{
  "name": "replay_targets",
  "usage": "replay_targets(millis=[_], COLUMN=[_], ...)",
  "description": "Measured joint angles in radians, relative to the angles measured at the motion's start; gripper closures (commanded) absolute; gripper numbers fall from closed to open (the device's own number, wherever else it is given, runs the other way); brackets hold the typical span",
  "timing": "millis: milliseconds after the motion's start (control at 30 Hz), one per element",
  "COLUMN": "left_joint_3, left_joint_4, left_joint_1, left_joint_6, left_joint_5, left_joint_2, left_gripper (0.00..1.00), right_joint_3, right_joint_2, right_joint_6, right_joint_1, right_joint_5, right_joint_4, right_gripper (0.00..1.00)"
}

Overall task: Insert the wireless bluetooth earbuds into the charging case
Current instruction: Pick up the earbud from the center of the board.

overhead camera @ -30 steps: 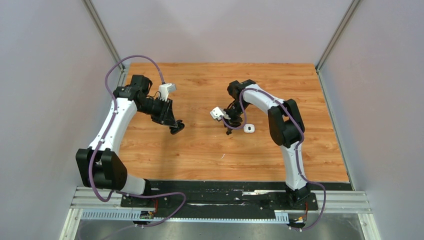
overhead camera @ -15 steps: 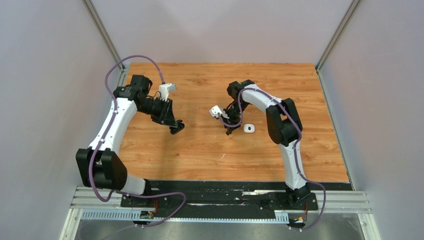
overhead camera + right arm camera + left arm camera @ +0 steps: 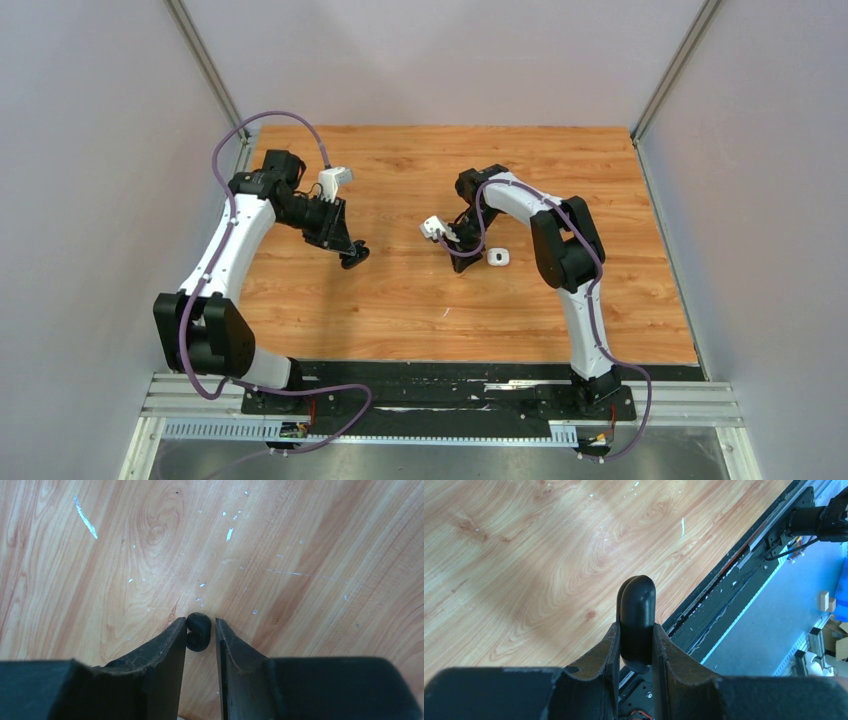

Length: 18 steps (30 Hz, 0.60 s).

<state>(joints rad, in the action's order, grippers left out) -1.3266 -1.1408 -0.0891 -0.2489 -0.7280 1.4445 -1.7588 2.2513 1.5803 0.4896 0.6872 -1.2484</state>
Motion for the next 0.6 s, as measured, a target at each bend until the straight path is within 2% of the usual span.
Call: replay_targets(millis=[367,600], left_joint_3=[0.000,0.000], left_joint_4=[0.000,0.000], left_joint_1=[0.000,0.000], left_joint_6=[0.000,0.000], left_joint_5=[0.000,0.000], left_joint_2=[0.007,0.011], left_gripper=[1.00,1.00], right_joint_3=[0.000,-0.002], right_joint_2=[0.000,0.000], right_joint_6=[-0.029,-0.055], right_joint_1=[0.000,-0.002], right_joint_5=[0.000,-0.001], right_joint_4=[0.009,0.009], right_gripper=[0.64,0.64])
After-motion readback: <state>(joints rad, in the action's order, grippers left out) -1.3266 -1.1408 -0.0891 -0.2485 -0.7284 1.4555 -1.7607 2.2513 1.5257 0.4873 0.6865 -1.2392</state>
